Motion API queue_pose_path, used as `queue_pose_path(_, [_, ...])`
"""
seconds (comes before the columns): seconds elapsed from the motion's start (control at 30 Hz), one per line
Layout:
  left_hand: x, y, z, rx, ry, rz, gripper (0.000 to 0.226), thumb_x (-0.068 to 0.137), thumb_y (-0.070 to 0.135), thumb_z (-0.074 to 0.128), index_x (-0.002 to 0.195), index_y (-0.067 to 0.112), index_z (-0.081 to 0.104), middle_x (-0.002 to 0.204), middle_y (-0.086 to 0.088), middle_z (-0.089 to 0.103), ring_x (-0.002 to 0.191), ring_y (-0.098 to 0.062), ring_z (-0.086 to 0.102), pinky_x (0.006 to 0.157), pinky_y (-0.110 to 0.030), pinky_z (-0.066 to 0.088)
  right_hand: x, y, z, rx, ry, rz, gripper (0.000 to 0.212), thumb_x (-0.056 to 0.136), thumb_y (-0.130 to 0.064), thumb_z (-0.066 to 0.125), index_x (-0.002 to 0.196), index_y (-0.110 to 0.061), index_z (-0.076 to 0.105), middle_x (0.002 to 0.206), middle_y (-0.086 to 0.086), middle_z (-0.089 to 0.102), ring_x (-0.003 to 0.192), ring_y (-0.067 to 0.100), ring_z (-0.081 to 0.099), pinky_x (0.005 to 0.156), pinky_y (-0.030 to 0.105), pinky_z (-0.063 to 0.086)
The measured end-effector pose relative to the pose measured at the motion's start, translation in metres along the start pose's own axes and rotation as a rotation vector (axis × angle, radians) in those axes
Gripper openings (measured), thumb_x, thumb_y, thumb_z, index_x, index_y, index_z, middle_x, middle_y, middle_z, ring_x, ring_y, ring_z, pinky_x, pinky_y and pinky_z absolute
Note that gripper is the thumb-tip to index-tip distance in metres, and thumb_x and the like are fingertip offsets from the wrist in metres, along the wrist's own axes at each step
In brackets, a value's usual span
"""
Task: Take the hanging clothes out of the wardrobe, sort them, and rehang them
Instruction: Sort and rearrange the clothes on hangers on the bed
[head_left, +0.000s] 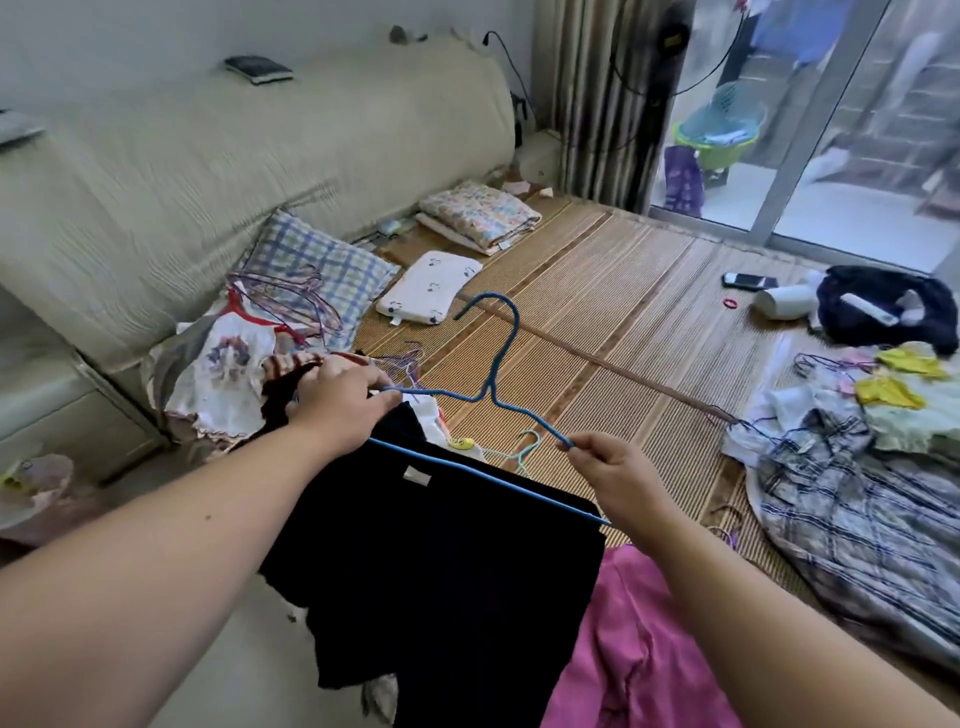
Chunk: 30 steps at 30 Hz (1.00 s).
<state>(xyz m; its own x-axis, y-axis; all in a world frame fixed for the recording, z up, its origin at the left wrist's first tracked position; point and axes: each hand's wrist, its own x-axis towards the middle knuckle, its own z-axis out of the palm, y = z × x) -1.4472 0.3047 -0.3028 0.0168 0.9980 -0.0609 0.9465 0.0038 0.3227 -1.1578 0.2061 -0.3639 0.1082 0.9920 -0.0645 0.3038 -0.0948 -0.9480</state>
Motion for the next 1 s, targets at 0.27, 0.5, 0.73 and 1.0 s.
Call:
queue_pose_path(0.27, [0.124,-0.009,0.104,-0.054,-0.329,0.105,0.025,0.088,0.043,0.059,0.066,0.032,0.055,0.072,0.012,0.058,0.093,-0.022,0.056,0.078,-0.028,0.038,0.078,0.086,0.030,-0.150,0.087,0.301,0.018,0.094,-0.020,0.054,0.081,-0.026,0.065,0.054,-0.008,0.041,0.051,0.012,0.035,0.051,0.029,0.029])
queue_pose_path(0.5, [0.207,-0.065,0.230,0.040,-0.560,0.143,0.023,0.085,0.050,0.057,0.069,0.035,0.057,0.083,0.005,0.064,0.096,-0.027,0.058,0.091,-0.039,0.045,0.127,0.183,0.099,-0.352,0.076,0.517,0.014,0.094,-0.023,0.051,0.083,-0.027,0.058,0.065,-0.005,0.053,0.064,0.013,0.049,0.059,0.030,0.036])
queue_pose_path(0.73, [0.264,-0.059,0.328,0.133,-0.473,0.270,0.026,0.093,0.045,0.047,0.105,0.030,0.064,0.115,-0.008,0.063,0.116,-0.028,0.049,0.091,-0.032,0.036,0.186,0.255,0.117,-0.459,0.089,0.680,0.015,0.098,-0.027,0.045,0.103,-0.024,0.058,0.090,0.004,0.061,0.075,0.017,0.054,0.063,0.030,0.040])
queue_pose_path(1.0, [0.224,-0.020,0.353,0.102,-0.536,0.339,0.048,0.091,0.038,0.049,0.138,0.032,0.042,0.146,-0.004,0.040,0.137,-0.027,0.027,0.113,-0.044,0.024,0.142,0.262,0.091,-0.491,0.124,0.742,0.064,0.090,-0.025,0.061,0.146,-0.022,0.031,0.145,0.009,0.040,0.129,0.024,0.042,0.104,0.034,0.036])
